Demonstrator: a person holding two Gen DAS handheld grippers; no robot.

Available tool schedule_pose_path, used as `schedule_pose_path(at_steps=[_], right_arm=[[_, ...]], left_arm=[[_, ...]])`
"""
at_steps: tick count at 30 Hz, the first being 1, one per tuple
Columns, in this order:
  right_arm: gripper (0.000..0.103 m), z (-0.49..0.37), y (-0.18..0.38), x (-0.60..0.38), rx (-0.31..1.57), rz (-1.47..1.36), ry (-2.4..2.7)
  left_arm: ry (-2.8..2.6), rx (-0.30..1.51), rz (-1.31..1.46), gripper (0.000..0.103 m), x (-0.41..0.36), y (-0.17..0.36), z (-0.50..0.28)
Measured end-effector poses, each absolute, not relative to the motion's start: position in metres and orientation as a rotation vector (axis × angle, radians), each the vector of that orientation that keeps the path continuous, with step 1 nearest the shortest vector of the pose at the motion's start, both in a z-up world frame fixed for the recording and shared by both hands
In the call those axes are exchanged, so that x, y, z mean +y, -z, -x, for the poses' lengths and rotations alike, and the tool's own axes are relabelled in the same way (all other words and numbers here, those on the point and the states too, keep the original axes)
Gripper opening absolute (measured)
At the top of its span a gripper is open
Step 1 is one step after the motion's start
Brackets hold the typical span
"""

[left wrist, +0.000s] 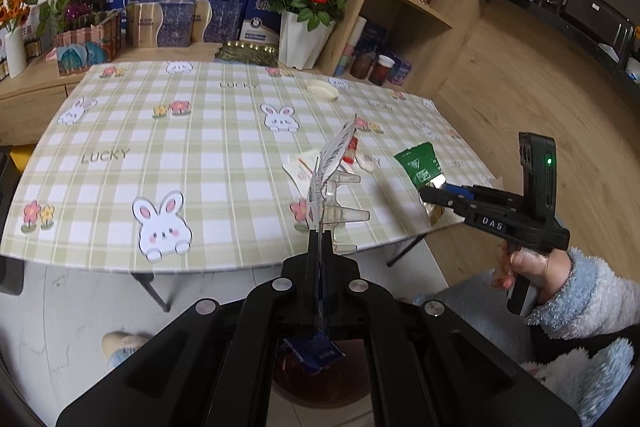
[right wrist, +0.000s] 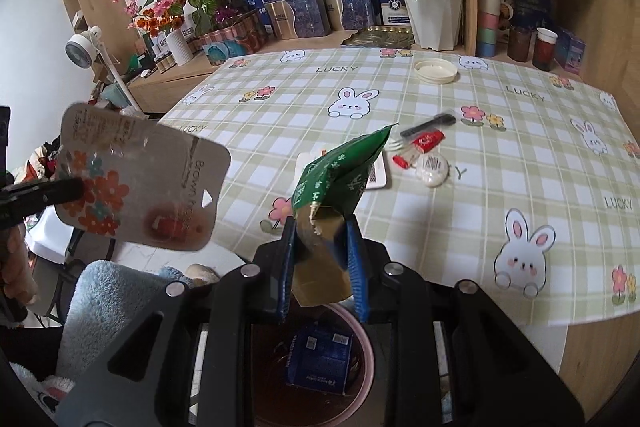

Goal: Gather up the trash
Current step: 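Carry the white label and green packet with both tools over the bin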

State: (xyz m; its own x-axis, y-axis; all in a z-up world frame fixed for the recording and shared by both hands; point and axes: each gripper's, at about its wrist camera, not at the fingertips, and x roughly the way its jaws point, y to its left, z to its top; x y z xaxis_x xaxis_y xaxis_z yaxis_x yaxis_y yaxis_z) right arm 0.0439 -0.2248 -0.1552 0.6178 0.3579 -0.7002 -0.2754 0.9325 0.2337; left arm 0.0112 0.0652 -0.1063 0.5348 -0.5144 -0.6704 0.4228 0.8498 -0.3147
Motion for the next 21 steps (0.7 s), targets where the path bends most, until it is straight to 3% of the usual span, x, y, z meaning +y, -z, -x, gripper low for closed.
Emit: schedule_pose_path(at_steps=[21], right_arm=[[0.027,-0.010,0.202,-0.223,0.871,-0.160,-0.399]], left_arm=[[0.569,1.047,0.088,0.001,0.046,0.179,0.021]])
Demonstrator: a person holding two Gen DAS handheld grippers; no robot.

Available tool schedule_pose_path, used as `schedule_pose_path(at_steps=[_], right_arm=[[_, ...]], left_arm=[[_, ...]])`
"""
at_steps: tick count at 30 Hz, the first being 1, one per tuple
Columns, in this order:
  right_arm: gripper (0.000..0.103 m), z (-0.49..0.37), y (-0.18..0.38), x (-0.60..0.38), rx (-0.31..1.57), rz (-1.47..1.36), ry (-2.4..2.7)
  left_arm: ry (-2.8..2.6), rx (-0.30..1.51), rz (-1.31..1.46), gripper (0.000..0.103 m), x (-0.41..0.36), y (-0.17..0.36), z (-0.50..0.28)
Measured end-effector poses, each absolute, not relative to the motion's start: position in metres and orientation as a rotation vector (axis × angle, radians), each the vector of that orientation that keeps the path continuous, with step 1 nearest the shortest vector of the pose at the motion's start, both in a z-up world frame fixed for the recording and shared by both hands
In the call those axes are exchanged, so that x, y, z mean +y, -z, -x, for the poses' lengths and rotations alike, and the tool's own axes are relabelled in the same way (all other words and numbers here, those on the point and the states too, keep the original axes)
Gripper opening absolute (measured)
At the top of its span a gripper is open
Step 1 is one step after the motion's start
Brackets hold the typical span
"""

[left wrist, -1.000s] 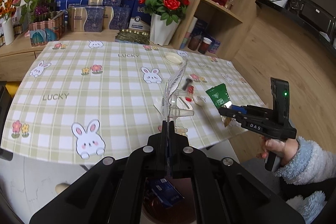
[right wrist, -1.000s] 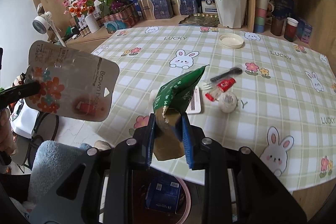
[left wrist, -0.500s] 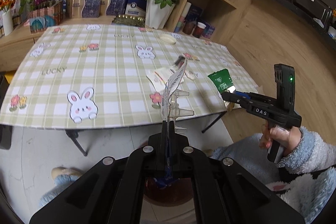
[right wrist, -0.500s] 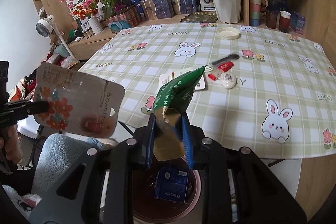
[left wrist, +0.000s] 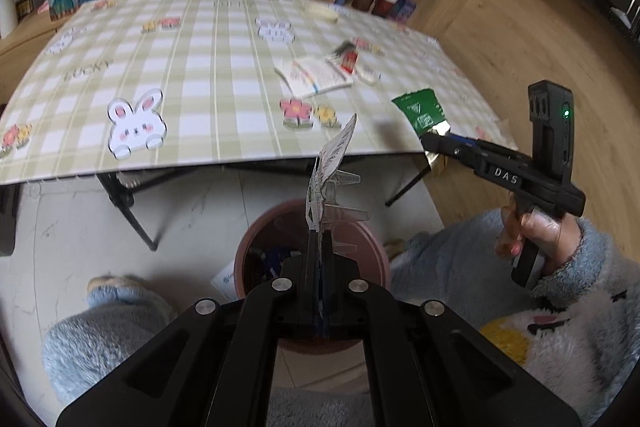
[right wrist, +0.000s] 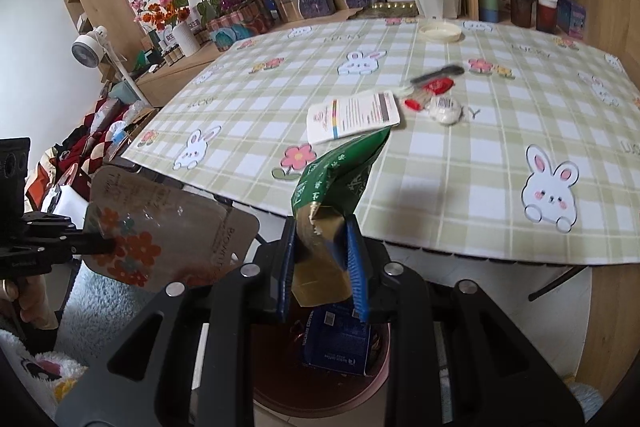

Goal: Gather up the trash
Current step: 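Carry the white label and green packet with both tools over the bin, then open the left tool to drop the white label while the right tool holds the green packet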

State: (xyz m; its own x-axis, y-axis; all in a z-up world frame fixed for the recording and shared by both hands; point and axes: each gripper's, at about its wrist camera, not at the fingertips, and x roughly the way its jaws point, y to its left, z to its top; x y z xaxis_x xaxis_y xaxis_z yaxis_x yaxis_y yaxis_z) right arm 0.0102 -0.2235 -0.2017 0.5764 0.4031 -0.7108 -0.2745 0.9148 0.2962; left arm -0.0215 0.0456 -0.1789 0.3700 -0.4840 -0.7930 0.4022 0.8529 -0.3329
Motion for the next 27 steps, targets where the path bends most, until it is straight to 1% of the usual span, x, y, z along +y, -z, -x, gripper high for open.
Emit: schedule_pose_path(at_steps=[12,25,26,27], right_arm=[[0.027,-0.012,0.233,-0.235,0.924,-0.208,-0.388],[0.027,-0.012,0.244,-0.236,0.950,-0.216,-0.388],[0.027,-0.012,0.244,-0.235,0.952,-0.216,-0.388],[0.027,-0.012,0.245,-0.234,0.953,-0.215,-0.389]], left_arm=[[0.571,1.238,0.090,0.001,0.022,0.238,0.004],[0.519,1.342,0.064,0.002,0.017,0.282,-0.010],[0.513,1.345,0.066,0.003,0.017,0.285,-0.011],[0.516,1.348,0.072,0.009,0.017,0.285,-0.012]])
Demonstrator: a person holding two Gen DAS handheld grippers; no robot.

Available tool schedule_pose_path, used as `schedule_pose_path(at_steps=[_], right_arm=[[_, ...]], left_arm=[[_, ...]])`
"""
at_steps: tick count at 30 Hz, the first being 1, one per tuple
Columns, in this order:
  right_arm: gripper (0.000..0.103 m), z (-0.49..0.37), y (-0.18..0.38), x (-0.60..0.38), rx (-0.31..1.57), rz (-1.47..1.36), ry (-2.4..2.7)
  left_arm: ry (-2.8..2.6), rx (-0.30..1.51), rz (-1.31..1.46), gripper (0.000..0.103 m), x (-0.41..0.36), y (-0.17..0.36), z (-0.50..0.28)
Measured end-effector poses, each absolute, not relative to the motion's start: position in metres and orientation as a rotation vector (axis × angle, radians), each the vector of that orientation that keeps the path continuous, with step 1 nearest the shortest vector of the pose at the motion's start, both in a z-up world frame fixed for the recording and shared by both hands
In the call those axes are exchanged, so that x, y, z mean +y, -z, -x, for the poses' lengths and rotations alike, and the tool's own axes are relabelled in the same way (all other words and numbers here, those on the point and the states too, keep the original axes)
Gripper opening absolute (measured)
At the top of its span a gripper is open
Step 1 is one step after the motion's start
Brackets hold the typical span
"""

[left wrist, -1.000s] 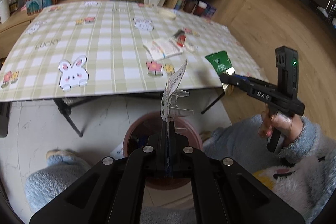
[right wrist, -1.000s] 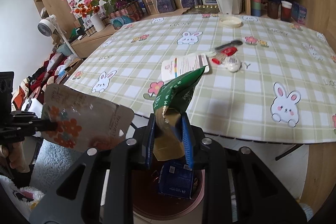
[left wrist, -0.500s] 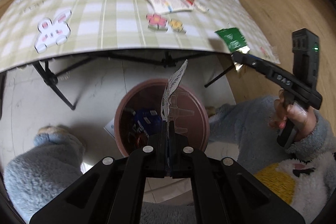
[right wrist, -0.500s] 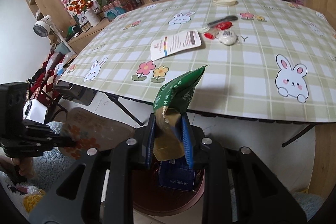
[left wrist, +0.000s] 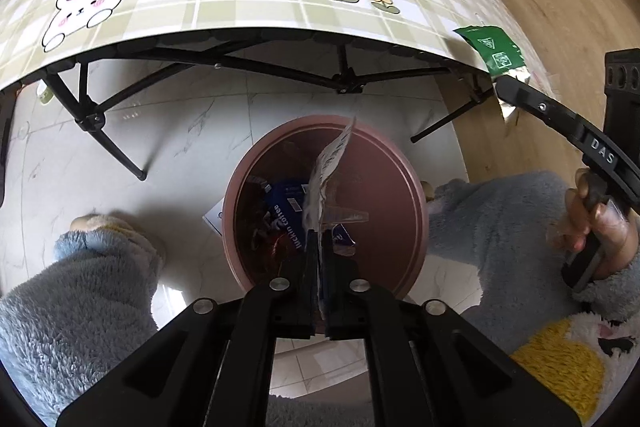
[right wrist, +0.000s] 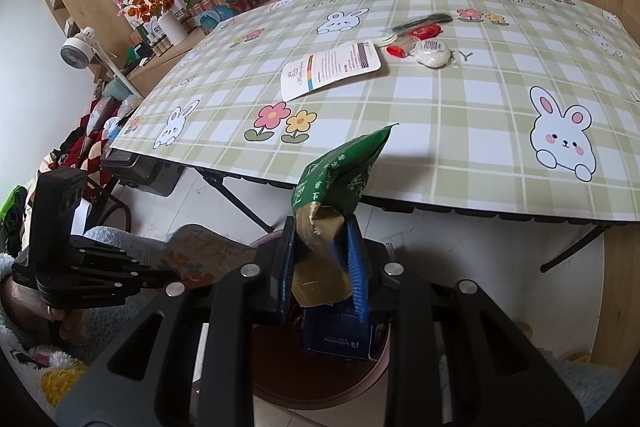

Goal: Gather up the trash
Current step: 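Open the left tool to drop the white label while the right tool holds the green packet, then open the right tool to drop the green-and-brown packet into the bin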

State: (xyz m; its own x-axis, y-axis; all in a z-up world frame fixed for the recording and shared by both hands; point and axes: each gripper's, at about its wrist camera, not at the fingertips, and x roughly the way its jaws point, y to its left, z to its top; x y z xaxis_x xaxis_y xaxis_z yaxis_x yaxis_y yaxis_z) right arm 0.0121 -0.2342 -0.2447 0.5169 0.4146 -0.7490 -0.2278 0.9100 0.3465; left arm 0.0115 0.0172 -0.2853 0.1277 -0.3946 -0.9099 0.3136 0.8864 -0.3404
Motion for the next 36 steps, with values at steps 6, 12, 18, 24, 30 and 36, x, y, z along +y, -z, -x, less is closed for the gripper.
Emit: schedule_pose_path(at_steps=[6,12,18,24,30,36], right_arm=[[0.027,-0.011,0.246,-0.231,0.961,-0.206,-0.394],[0.027,-0.010,0.251,-0.225,0.982,-0.195,-0.403],[0.027,-0.008,0.262,-0.219,1.023,-0.188,-0.421],[0.027,-0.006,0.277,-0.207,1.089,-0.168,-0.446],[0.027,-0.004,0.290,-0.195,1.146,-0.131,-0.476],[0.028,0.000,0.303,-0.186,1.210,-0.101,-0.495]], left_arm=[[0.524,1.254,0.078,0.057,0.018,0.265,-0.013],[0.480,1.109,0.063,0.078,0.022,0.233,-0.017],[0.395,0.972,0.066,0.091,0.033,0.204,-0.021],[0.304,0.875,0.077,0.094,0.048,0.190,-0.020],[0.258,0.868,0.062,0.095,0.058,0.197,-0.014],[0.236,0.868,0.082,0.095,0.065,0.200,-0.012]])
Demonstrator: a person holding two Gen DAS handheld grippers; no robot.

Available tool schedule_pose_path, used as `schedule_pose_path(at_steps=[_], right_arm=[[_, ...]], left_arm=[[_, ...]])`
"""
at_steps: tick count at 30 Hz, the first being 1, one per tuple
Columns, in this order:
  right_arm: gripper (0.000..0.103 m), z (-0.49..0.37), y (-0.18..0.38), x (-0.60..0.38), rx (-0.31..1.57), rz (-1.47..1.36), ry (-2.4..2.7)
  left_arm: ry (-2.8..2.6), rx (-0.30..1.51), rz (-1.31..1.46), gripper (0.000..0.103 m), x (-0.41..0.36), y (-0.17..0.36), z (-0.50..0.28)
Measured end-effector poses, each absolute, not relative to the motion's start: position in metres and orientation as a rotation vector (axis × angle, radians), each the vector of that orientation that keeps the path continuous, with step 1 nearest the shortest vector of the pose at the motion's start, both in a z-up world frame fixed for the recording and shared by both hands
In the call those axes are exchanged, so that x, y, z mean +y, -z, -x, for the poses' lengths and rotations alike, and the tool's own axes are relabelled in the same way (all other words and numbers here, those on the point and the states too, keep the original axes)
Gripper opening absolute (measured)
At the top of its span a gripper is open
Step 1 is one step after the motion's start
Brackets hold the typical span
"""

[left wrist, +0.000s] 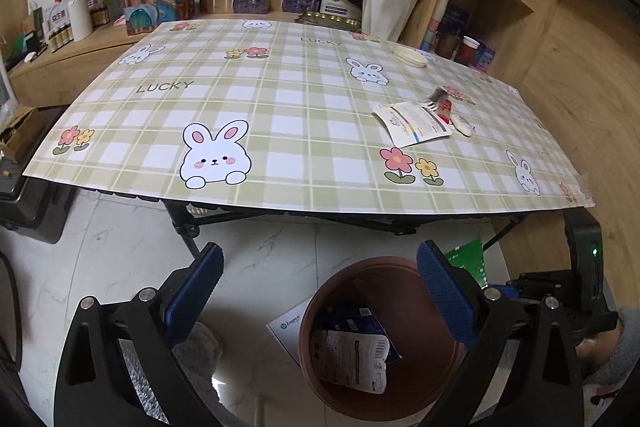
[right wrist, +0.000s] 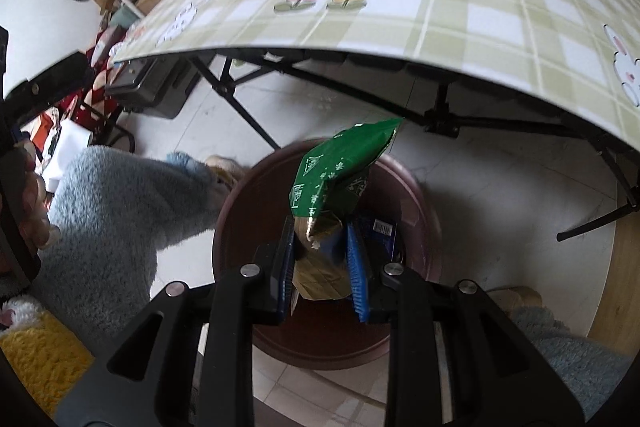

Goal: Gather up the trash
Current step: 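Open the right tool to drop the green-and-brown packet into the bin, then move both open tools back over the table toward the black spork packet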

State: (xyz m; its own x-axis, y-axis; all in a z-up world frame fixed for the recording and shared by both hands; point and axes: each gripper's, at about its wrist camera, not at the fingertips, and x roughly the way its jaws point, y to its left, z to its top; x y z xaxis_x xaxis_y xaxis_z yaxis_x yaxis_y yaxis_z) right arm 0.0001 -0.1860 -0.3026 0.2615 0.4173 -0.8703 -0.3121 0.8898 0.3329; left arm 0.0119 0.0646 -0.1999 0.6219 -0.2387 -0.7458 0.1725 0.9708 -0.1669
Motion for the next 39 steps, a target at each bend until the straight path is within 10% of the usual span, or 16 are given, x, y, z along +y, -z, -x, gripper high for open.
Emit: schedule_pose_path(at_steps=[6,13,39], right_arm=[[0.042,0.000,0.304,-0.185,1.212,-0.101,-0.480],[0.095,-0.008,0.286,-0.196,1.137,-0.105,-0.414],[0.097,-0.069,0.215,-0.262,0.941,-0.071,-0.164]], left_arm=[[0.229,0.865,0.083,0.095,0.067,0.201,-0.012],[0.235,0.855,0.072,0.095,0.066,0.197,-0.020],[0.324,0.753,-0.007,0.095,0.029,0.166,-0.068]])
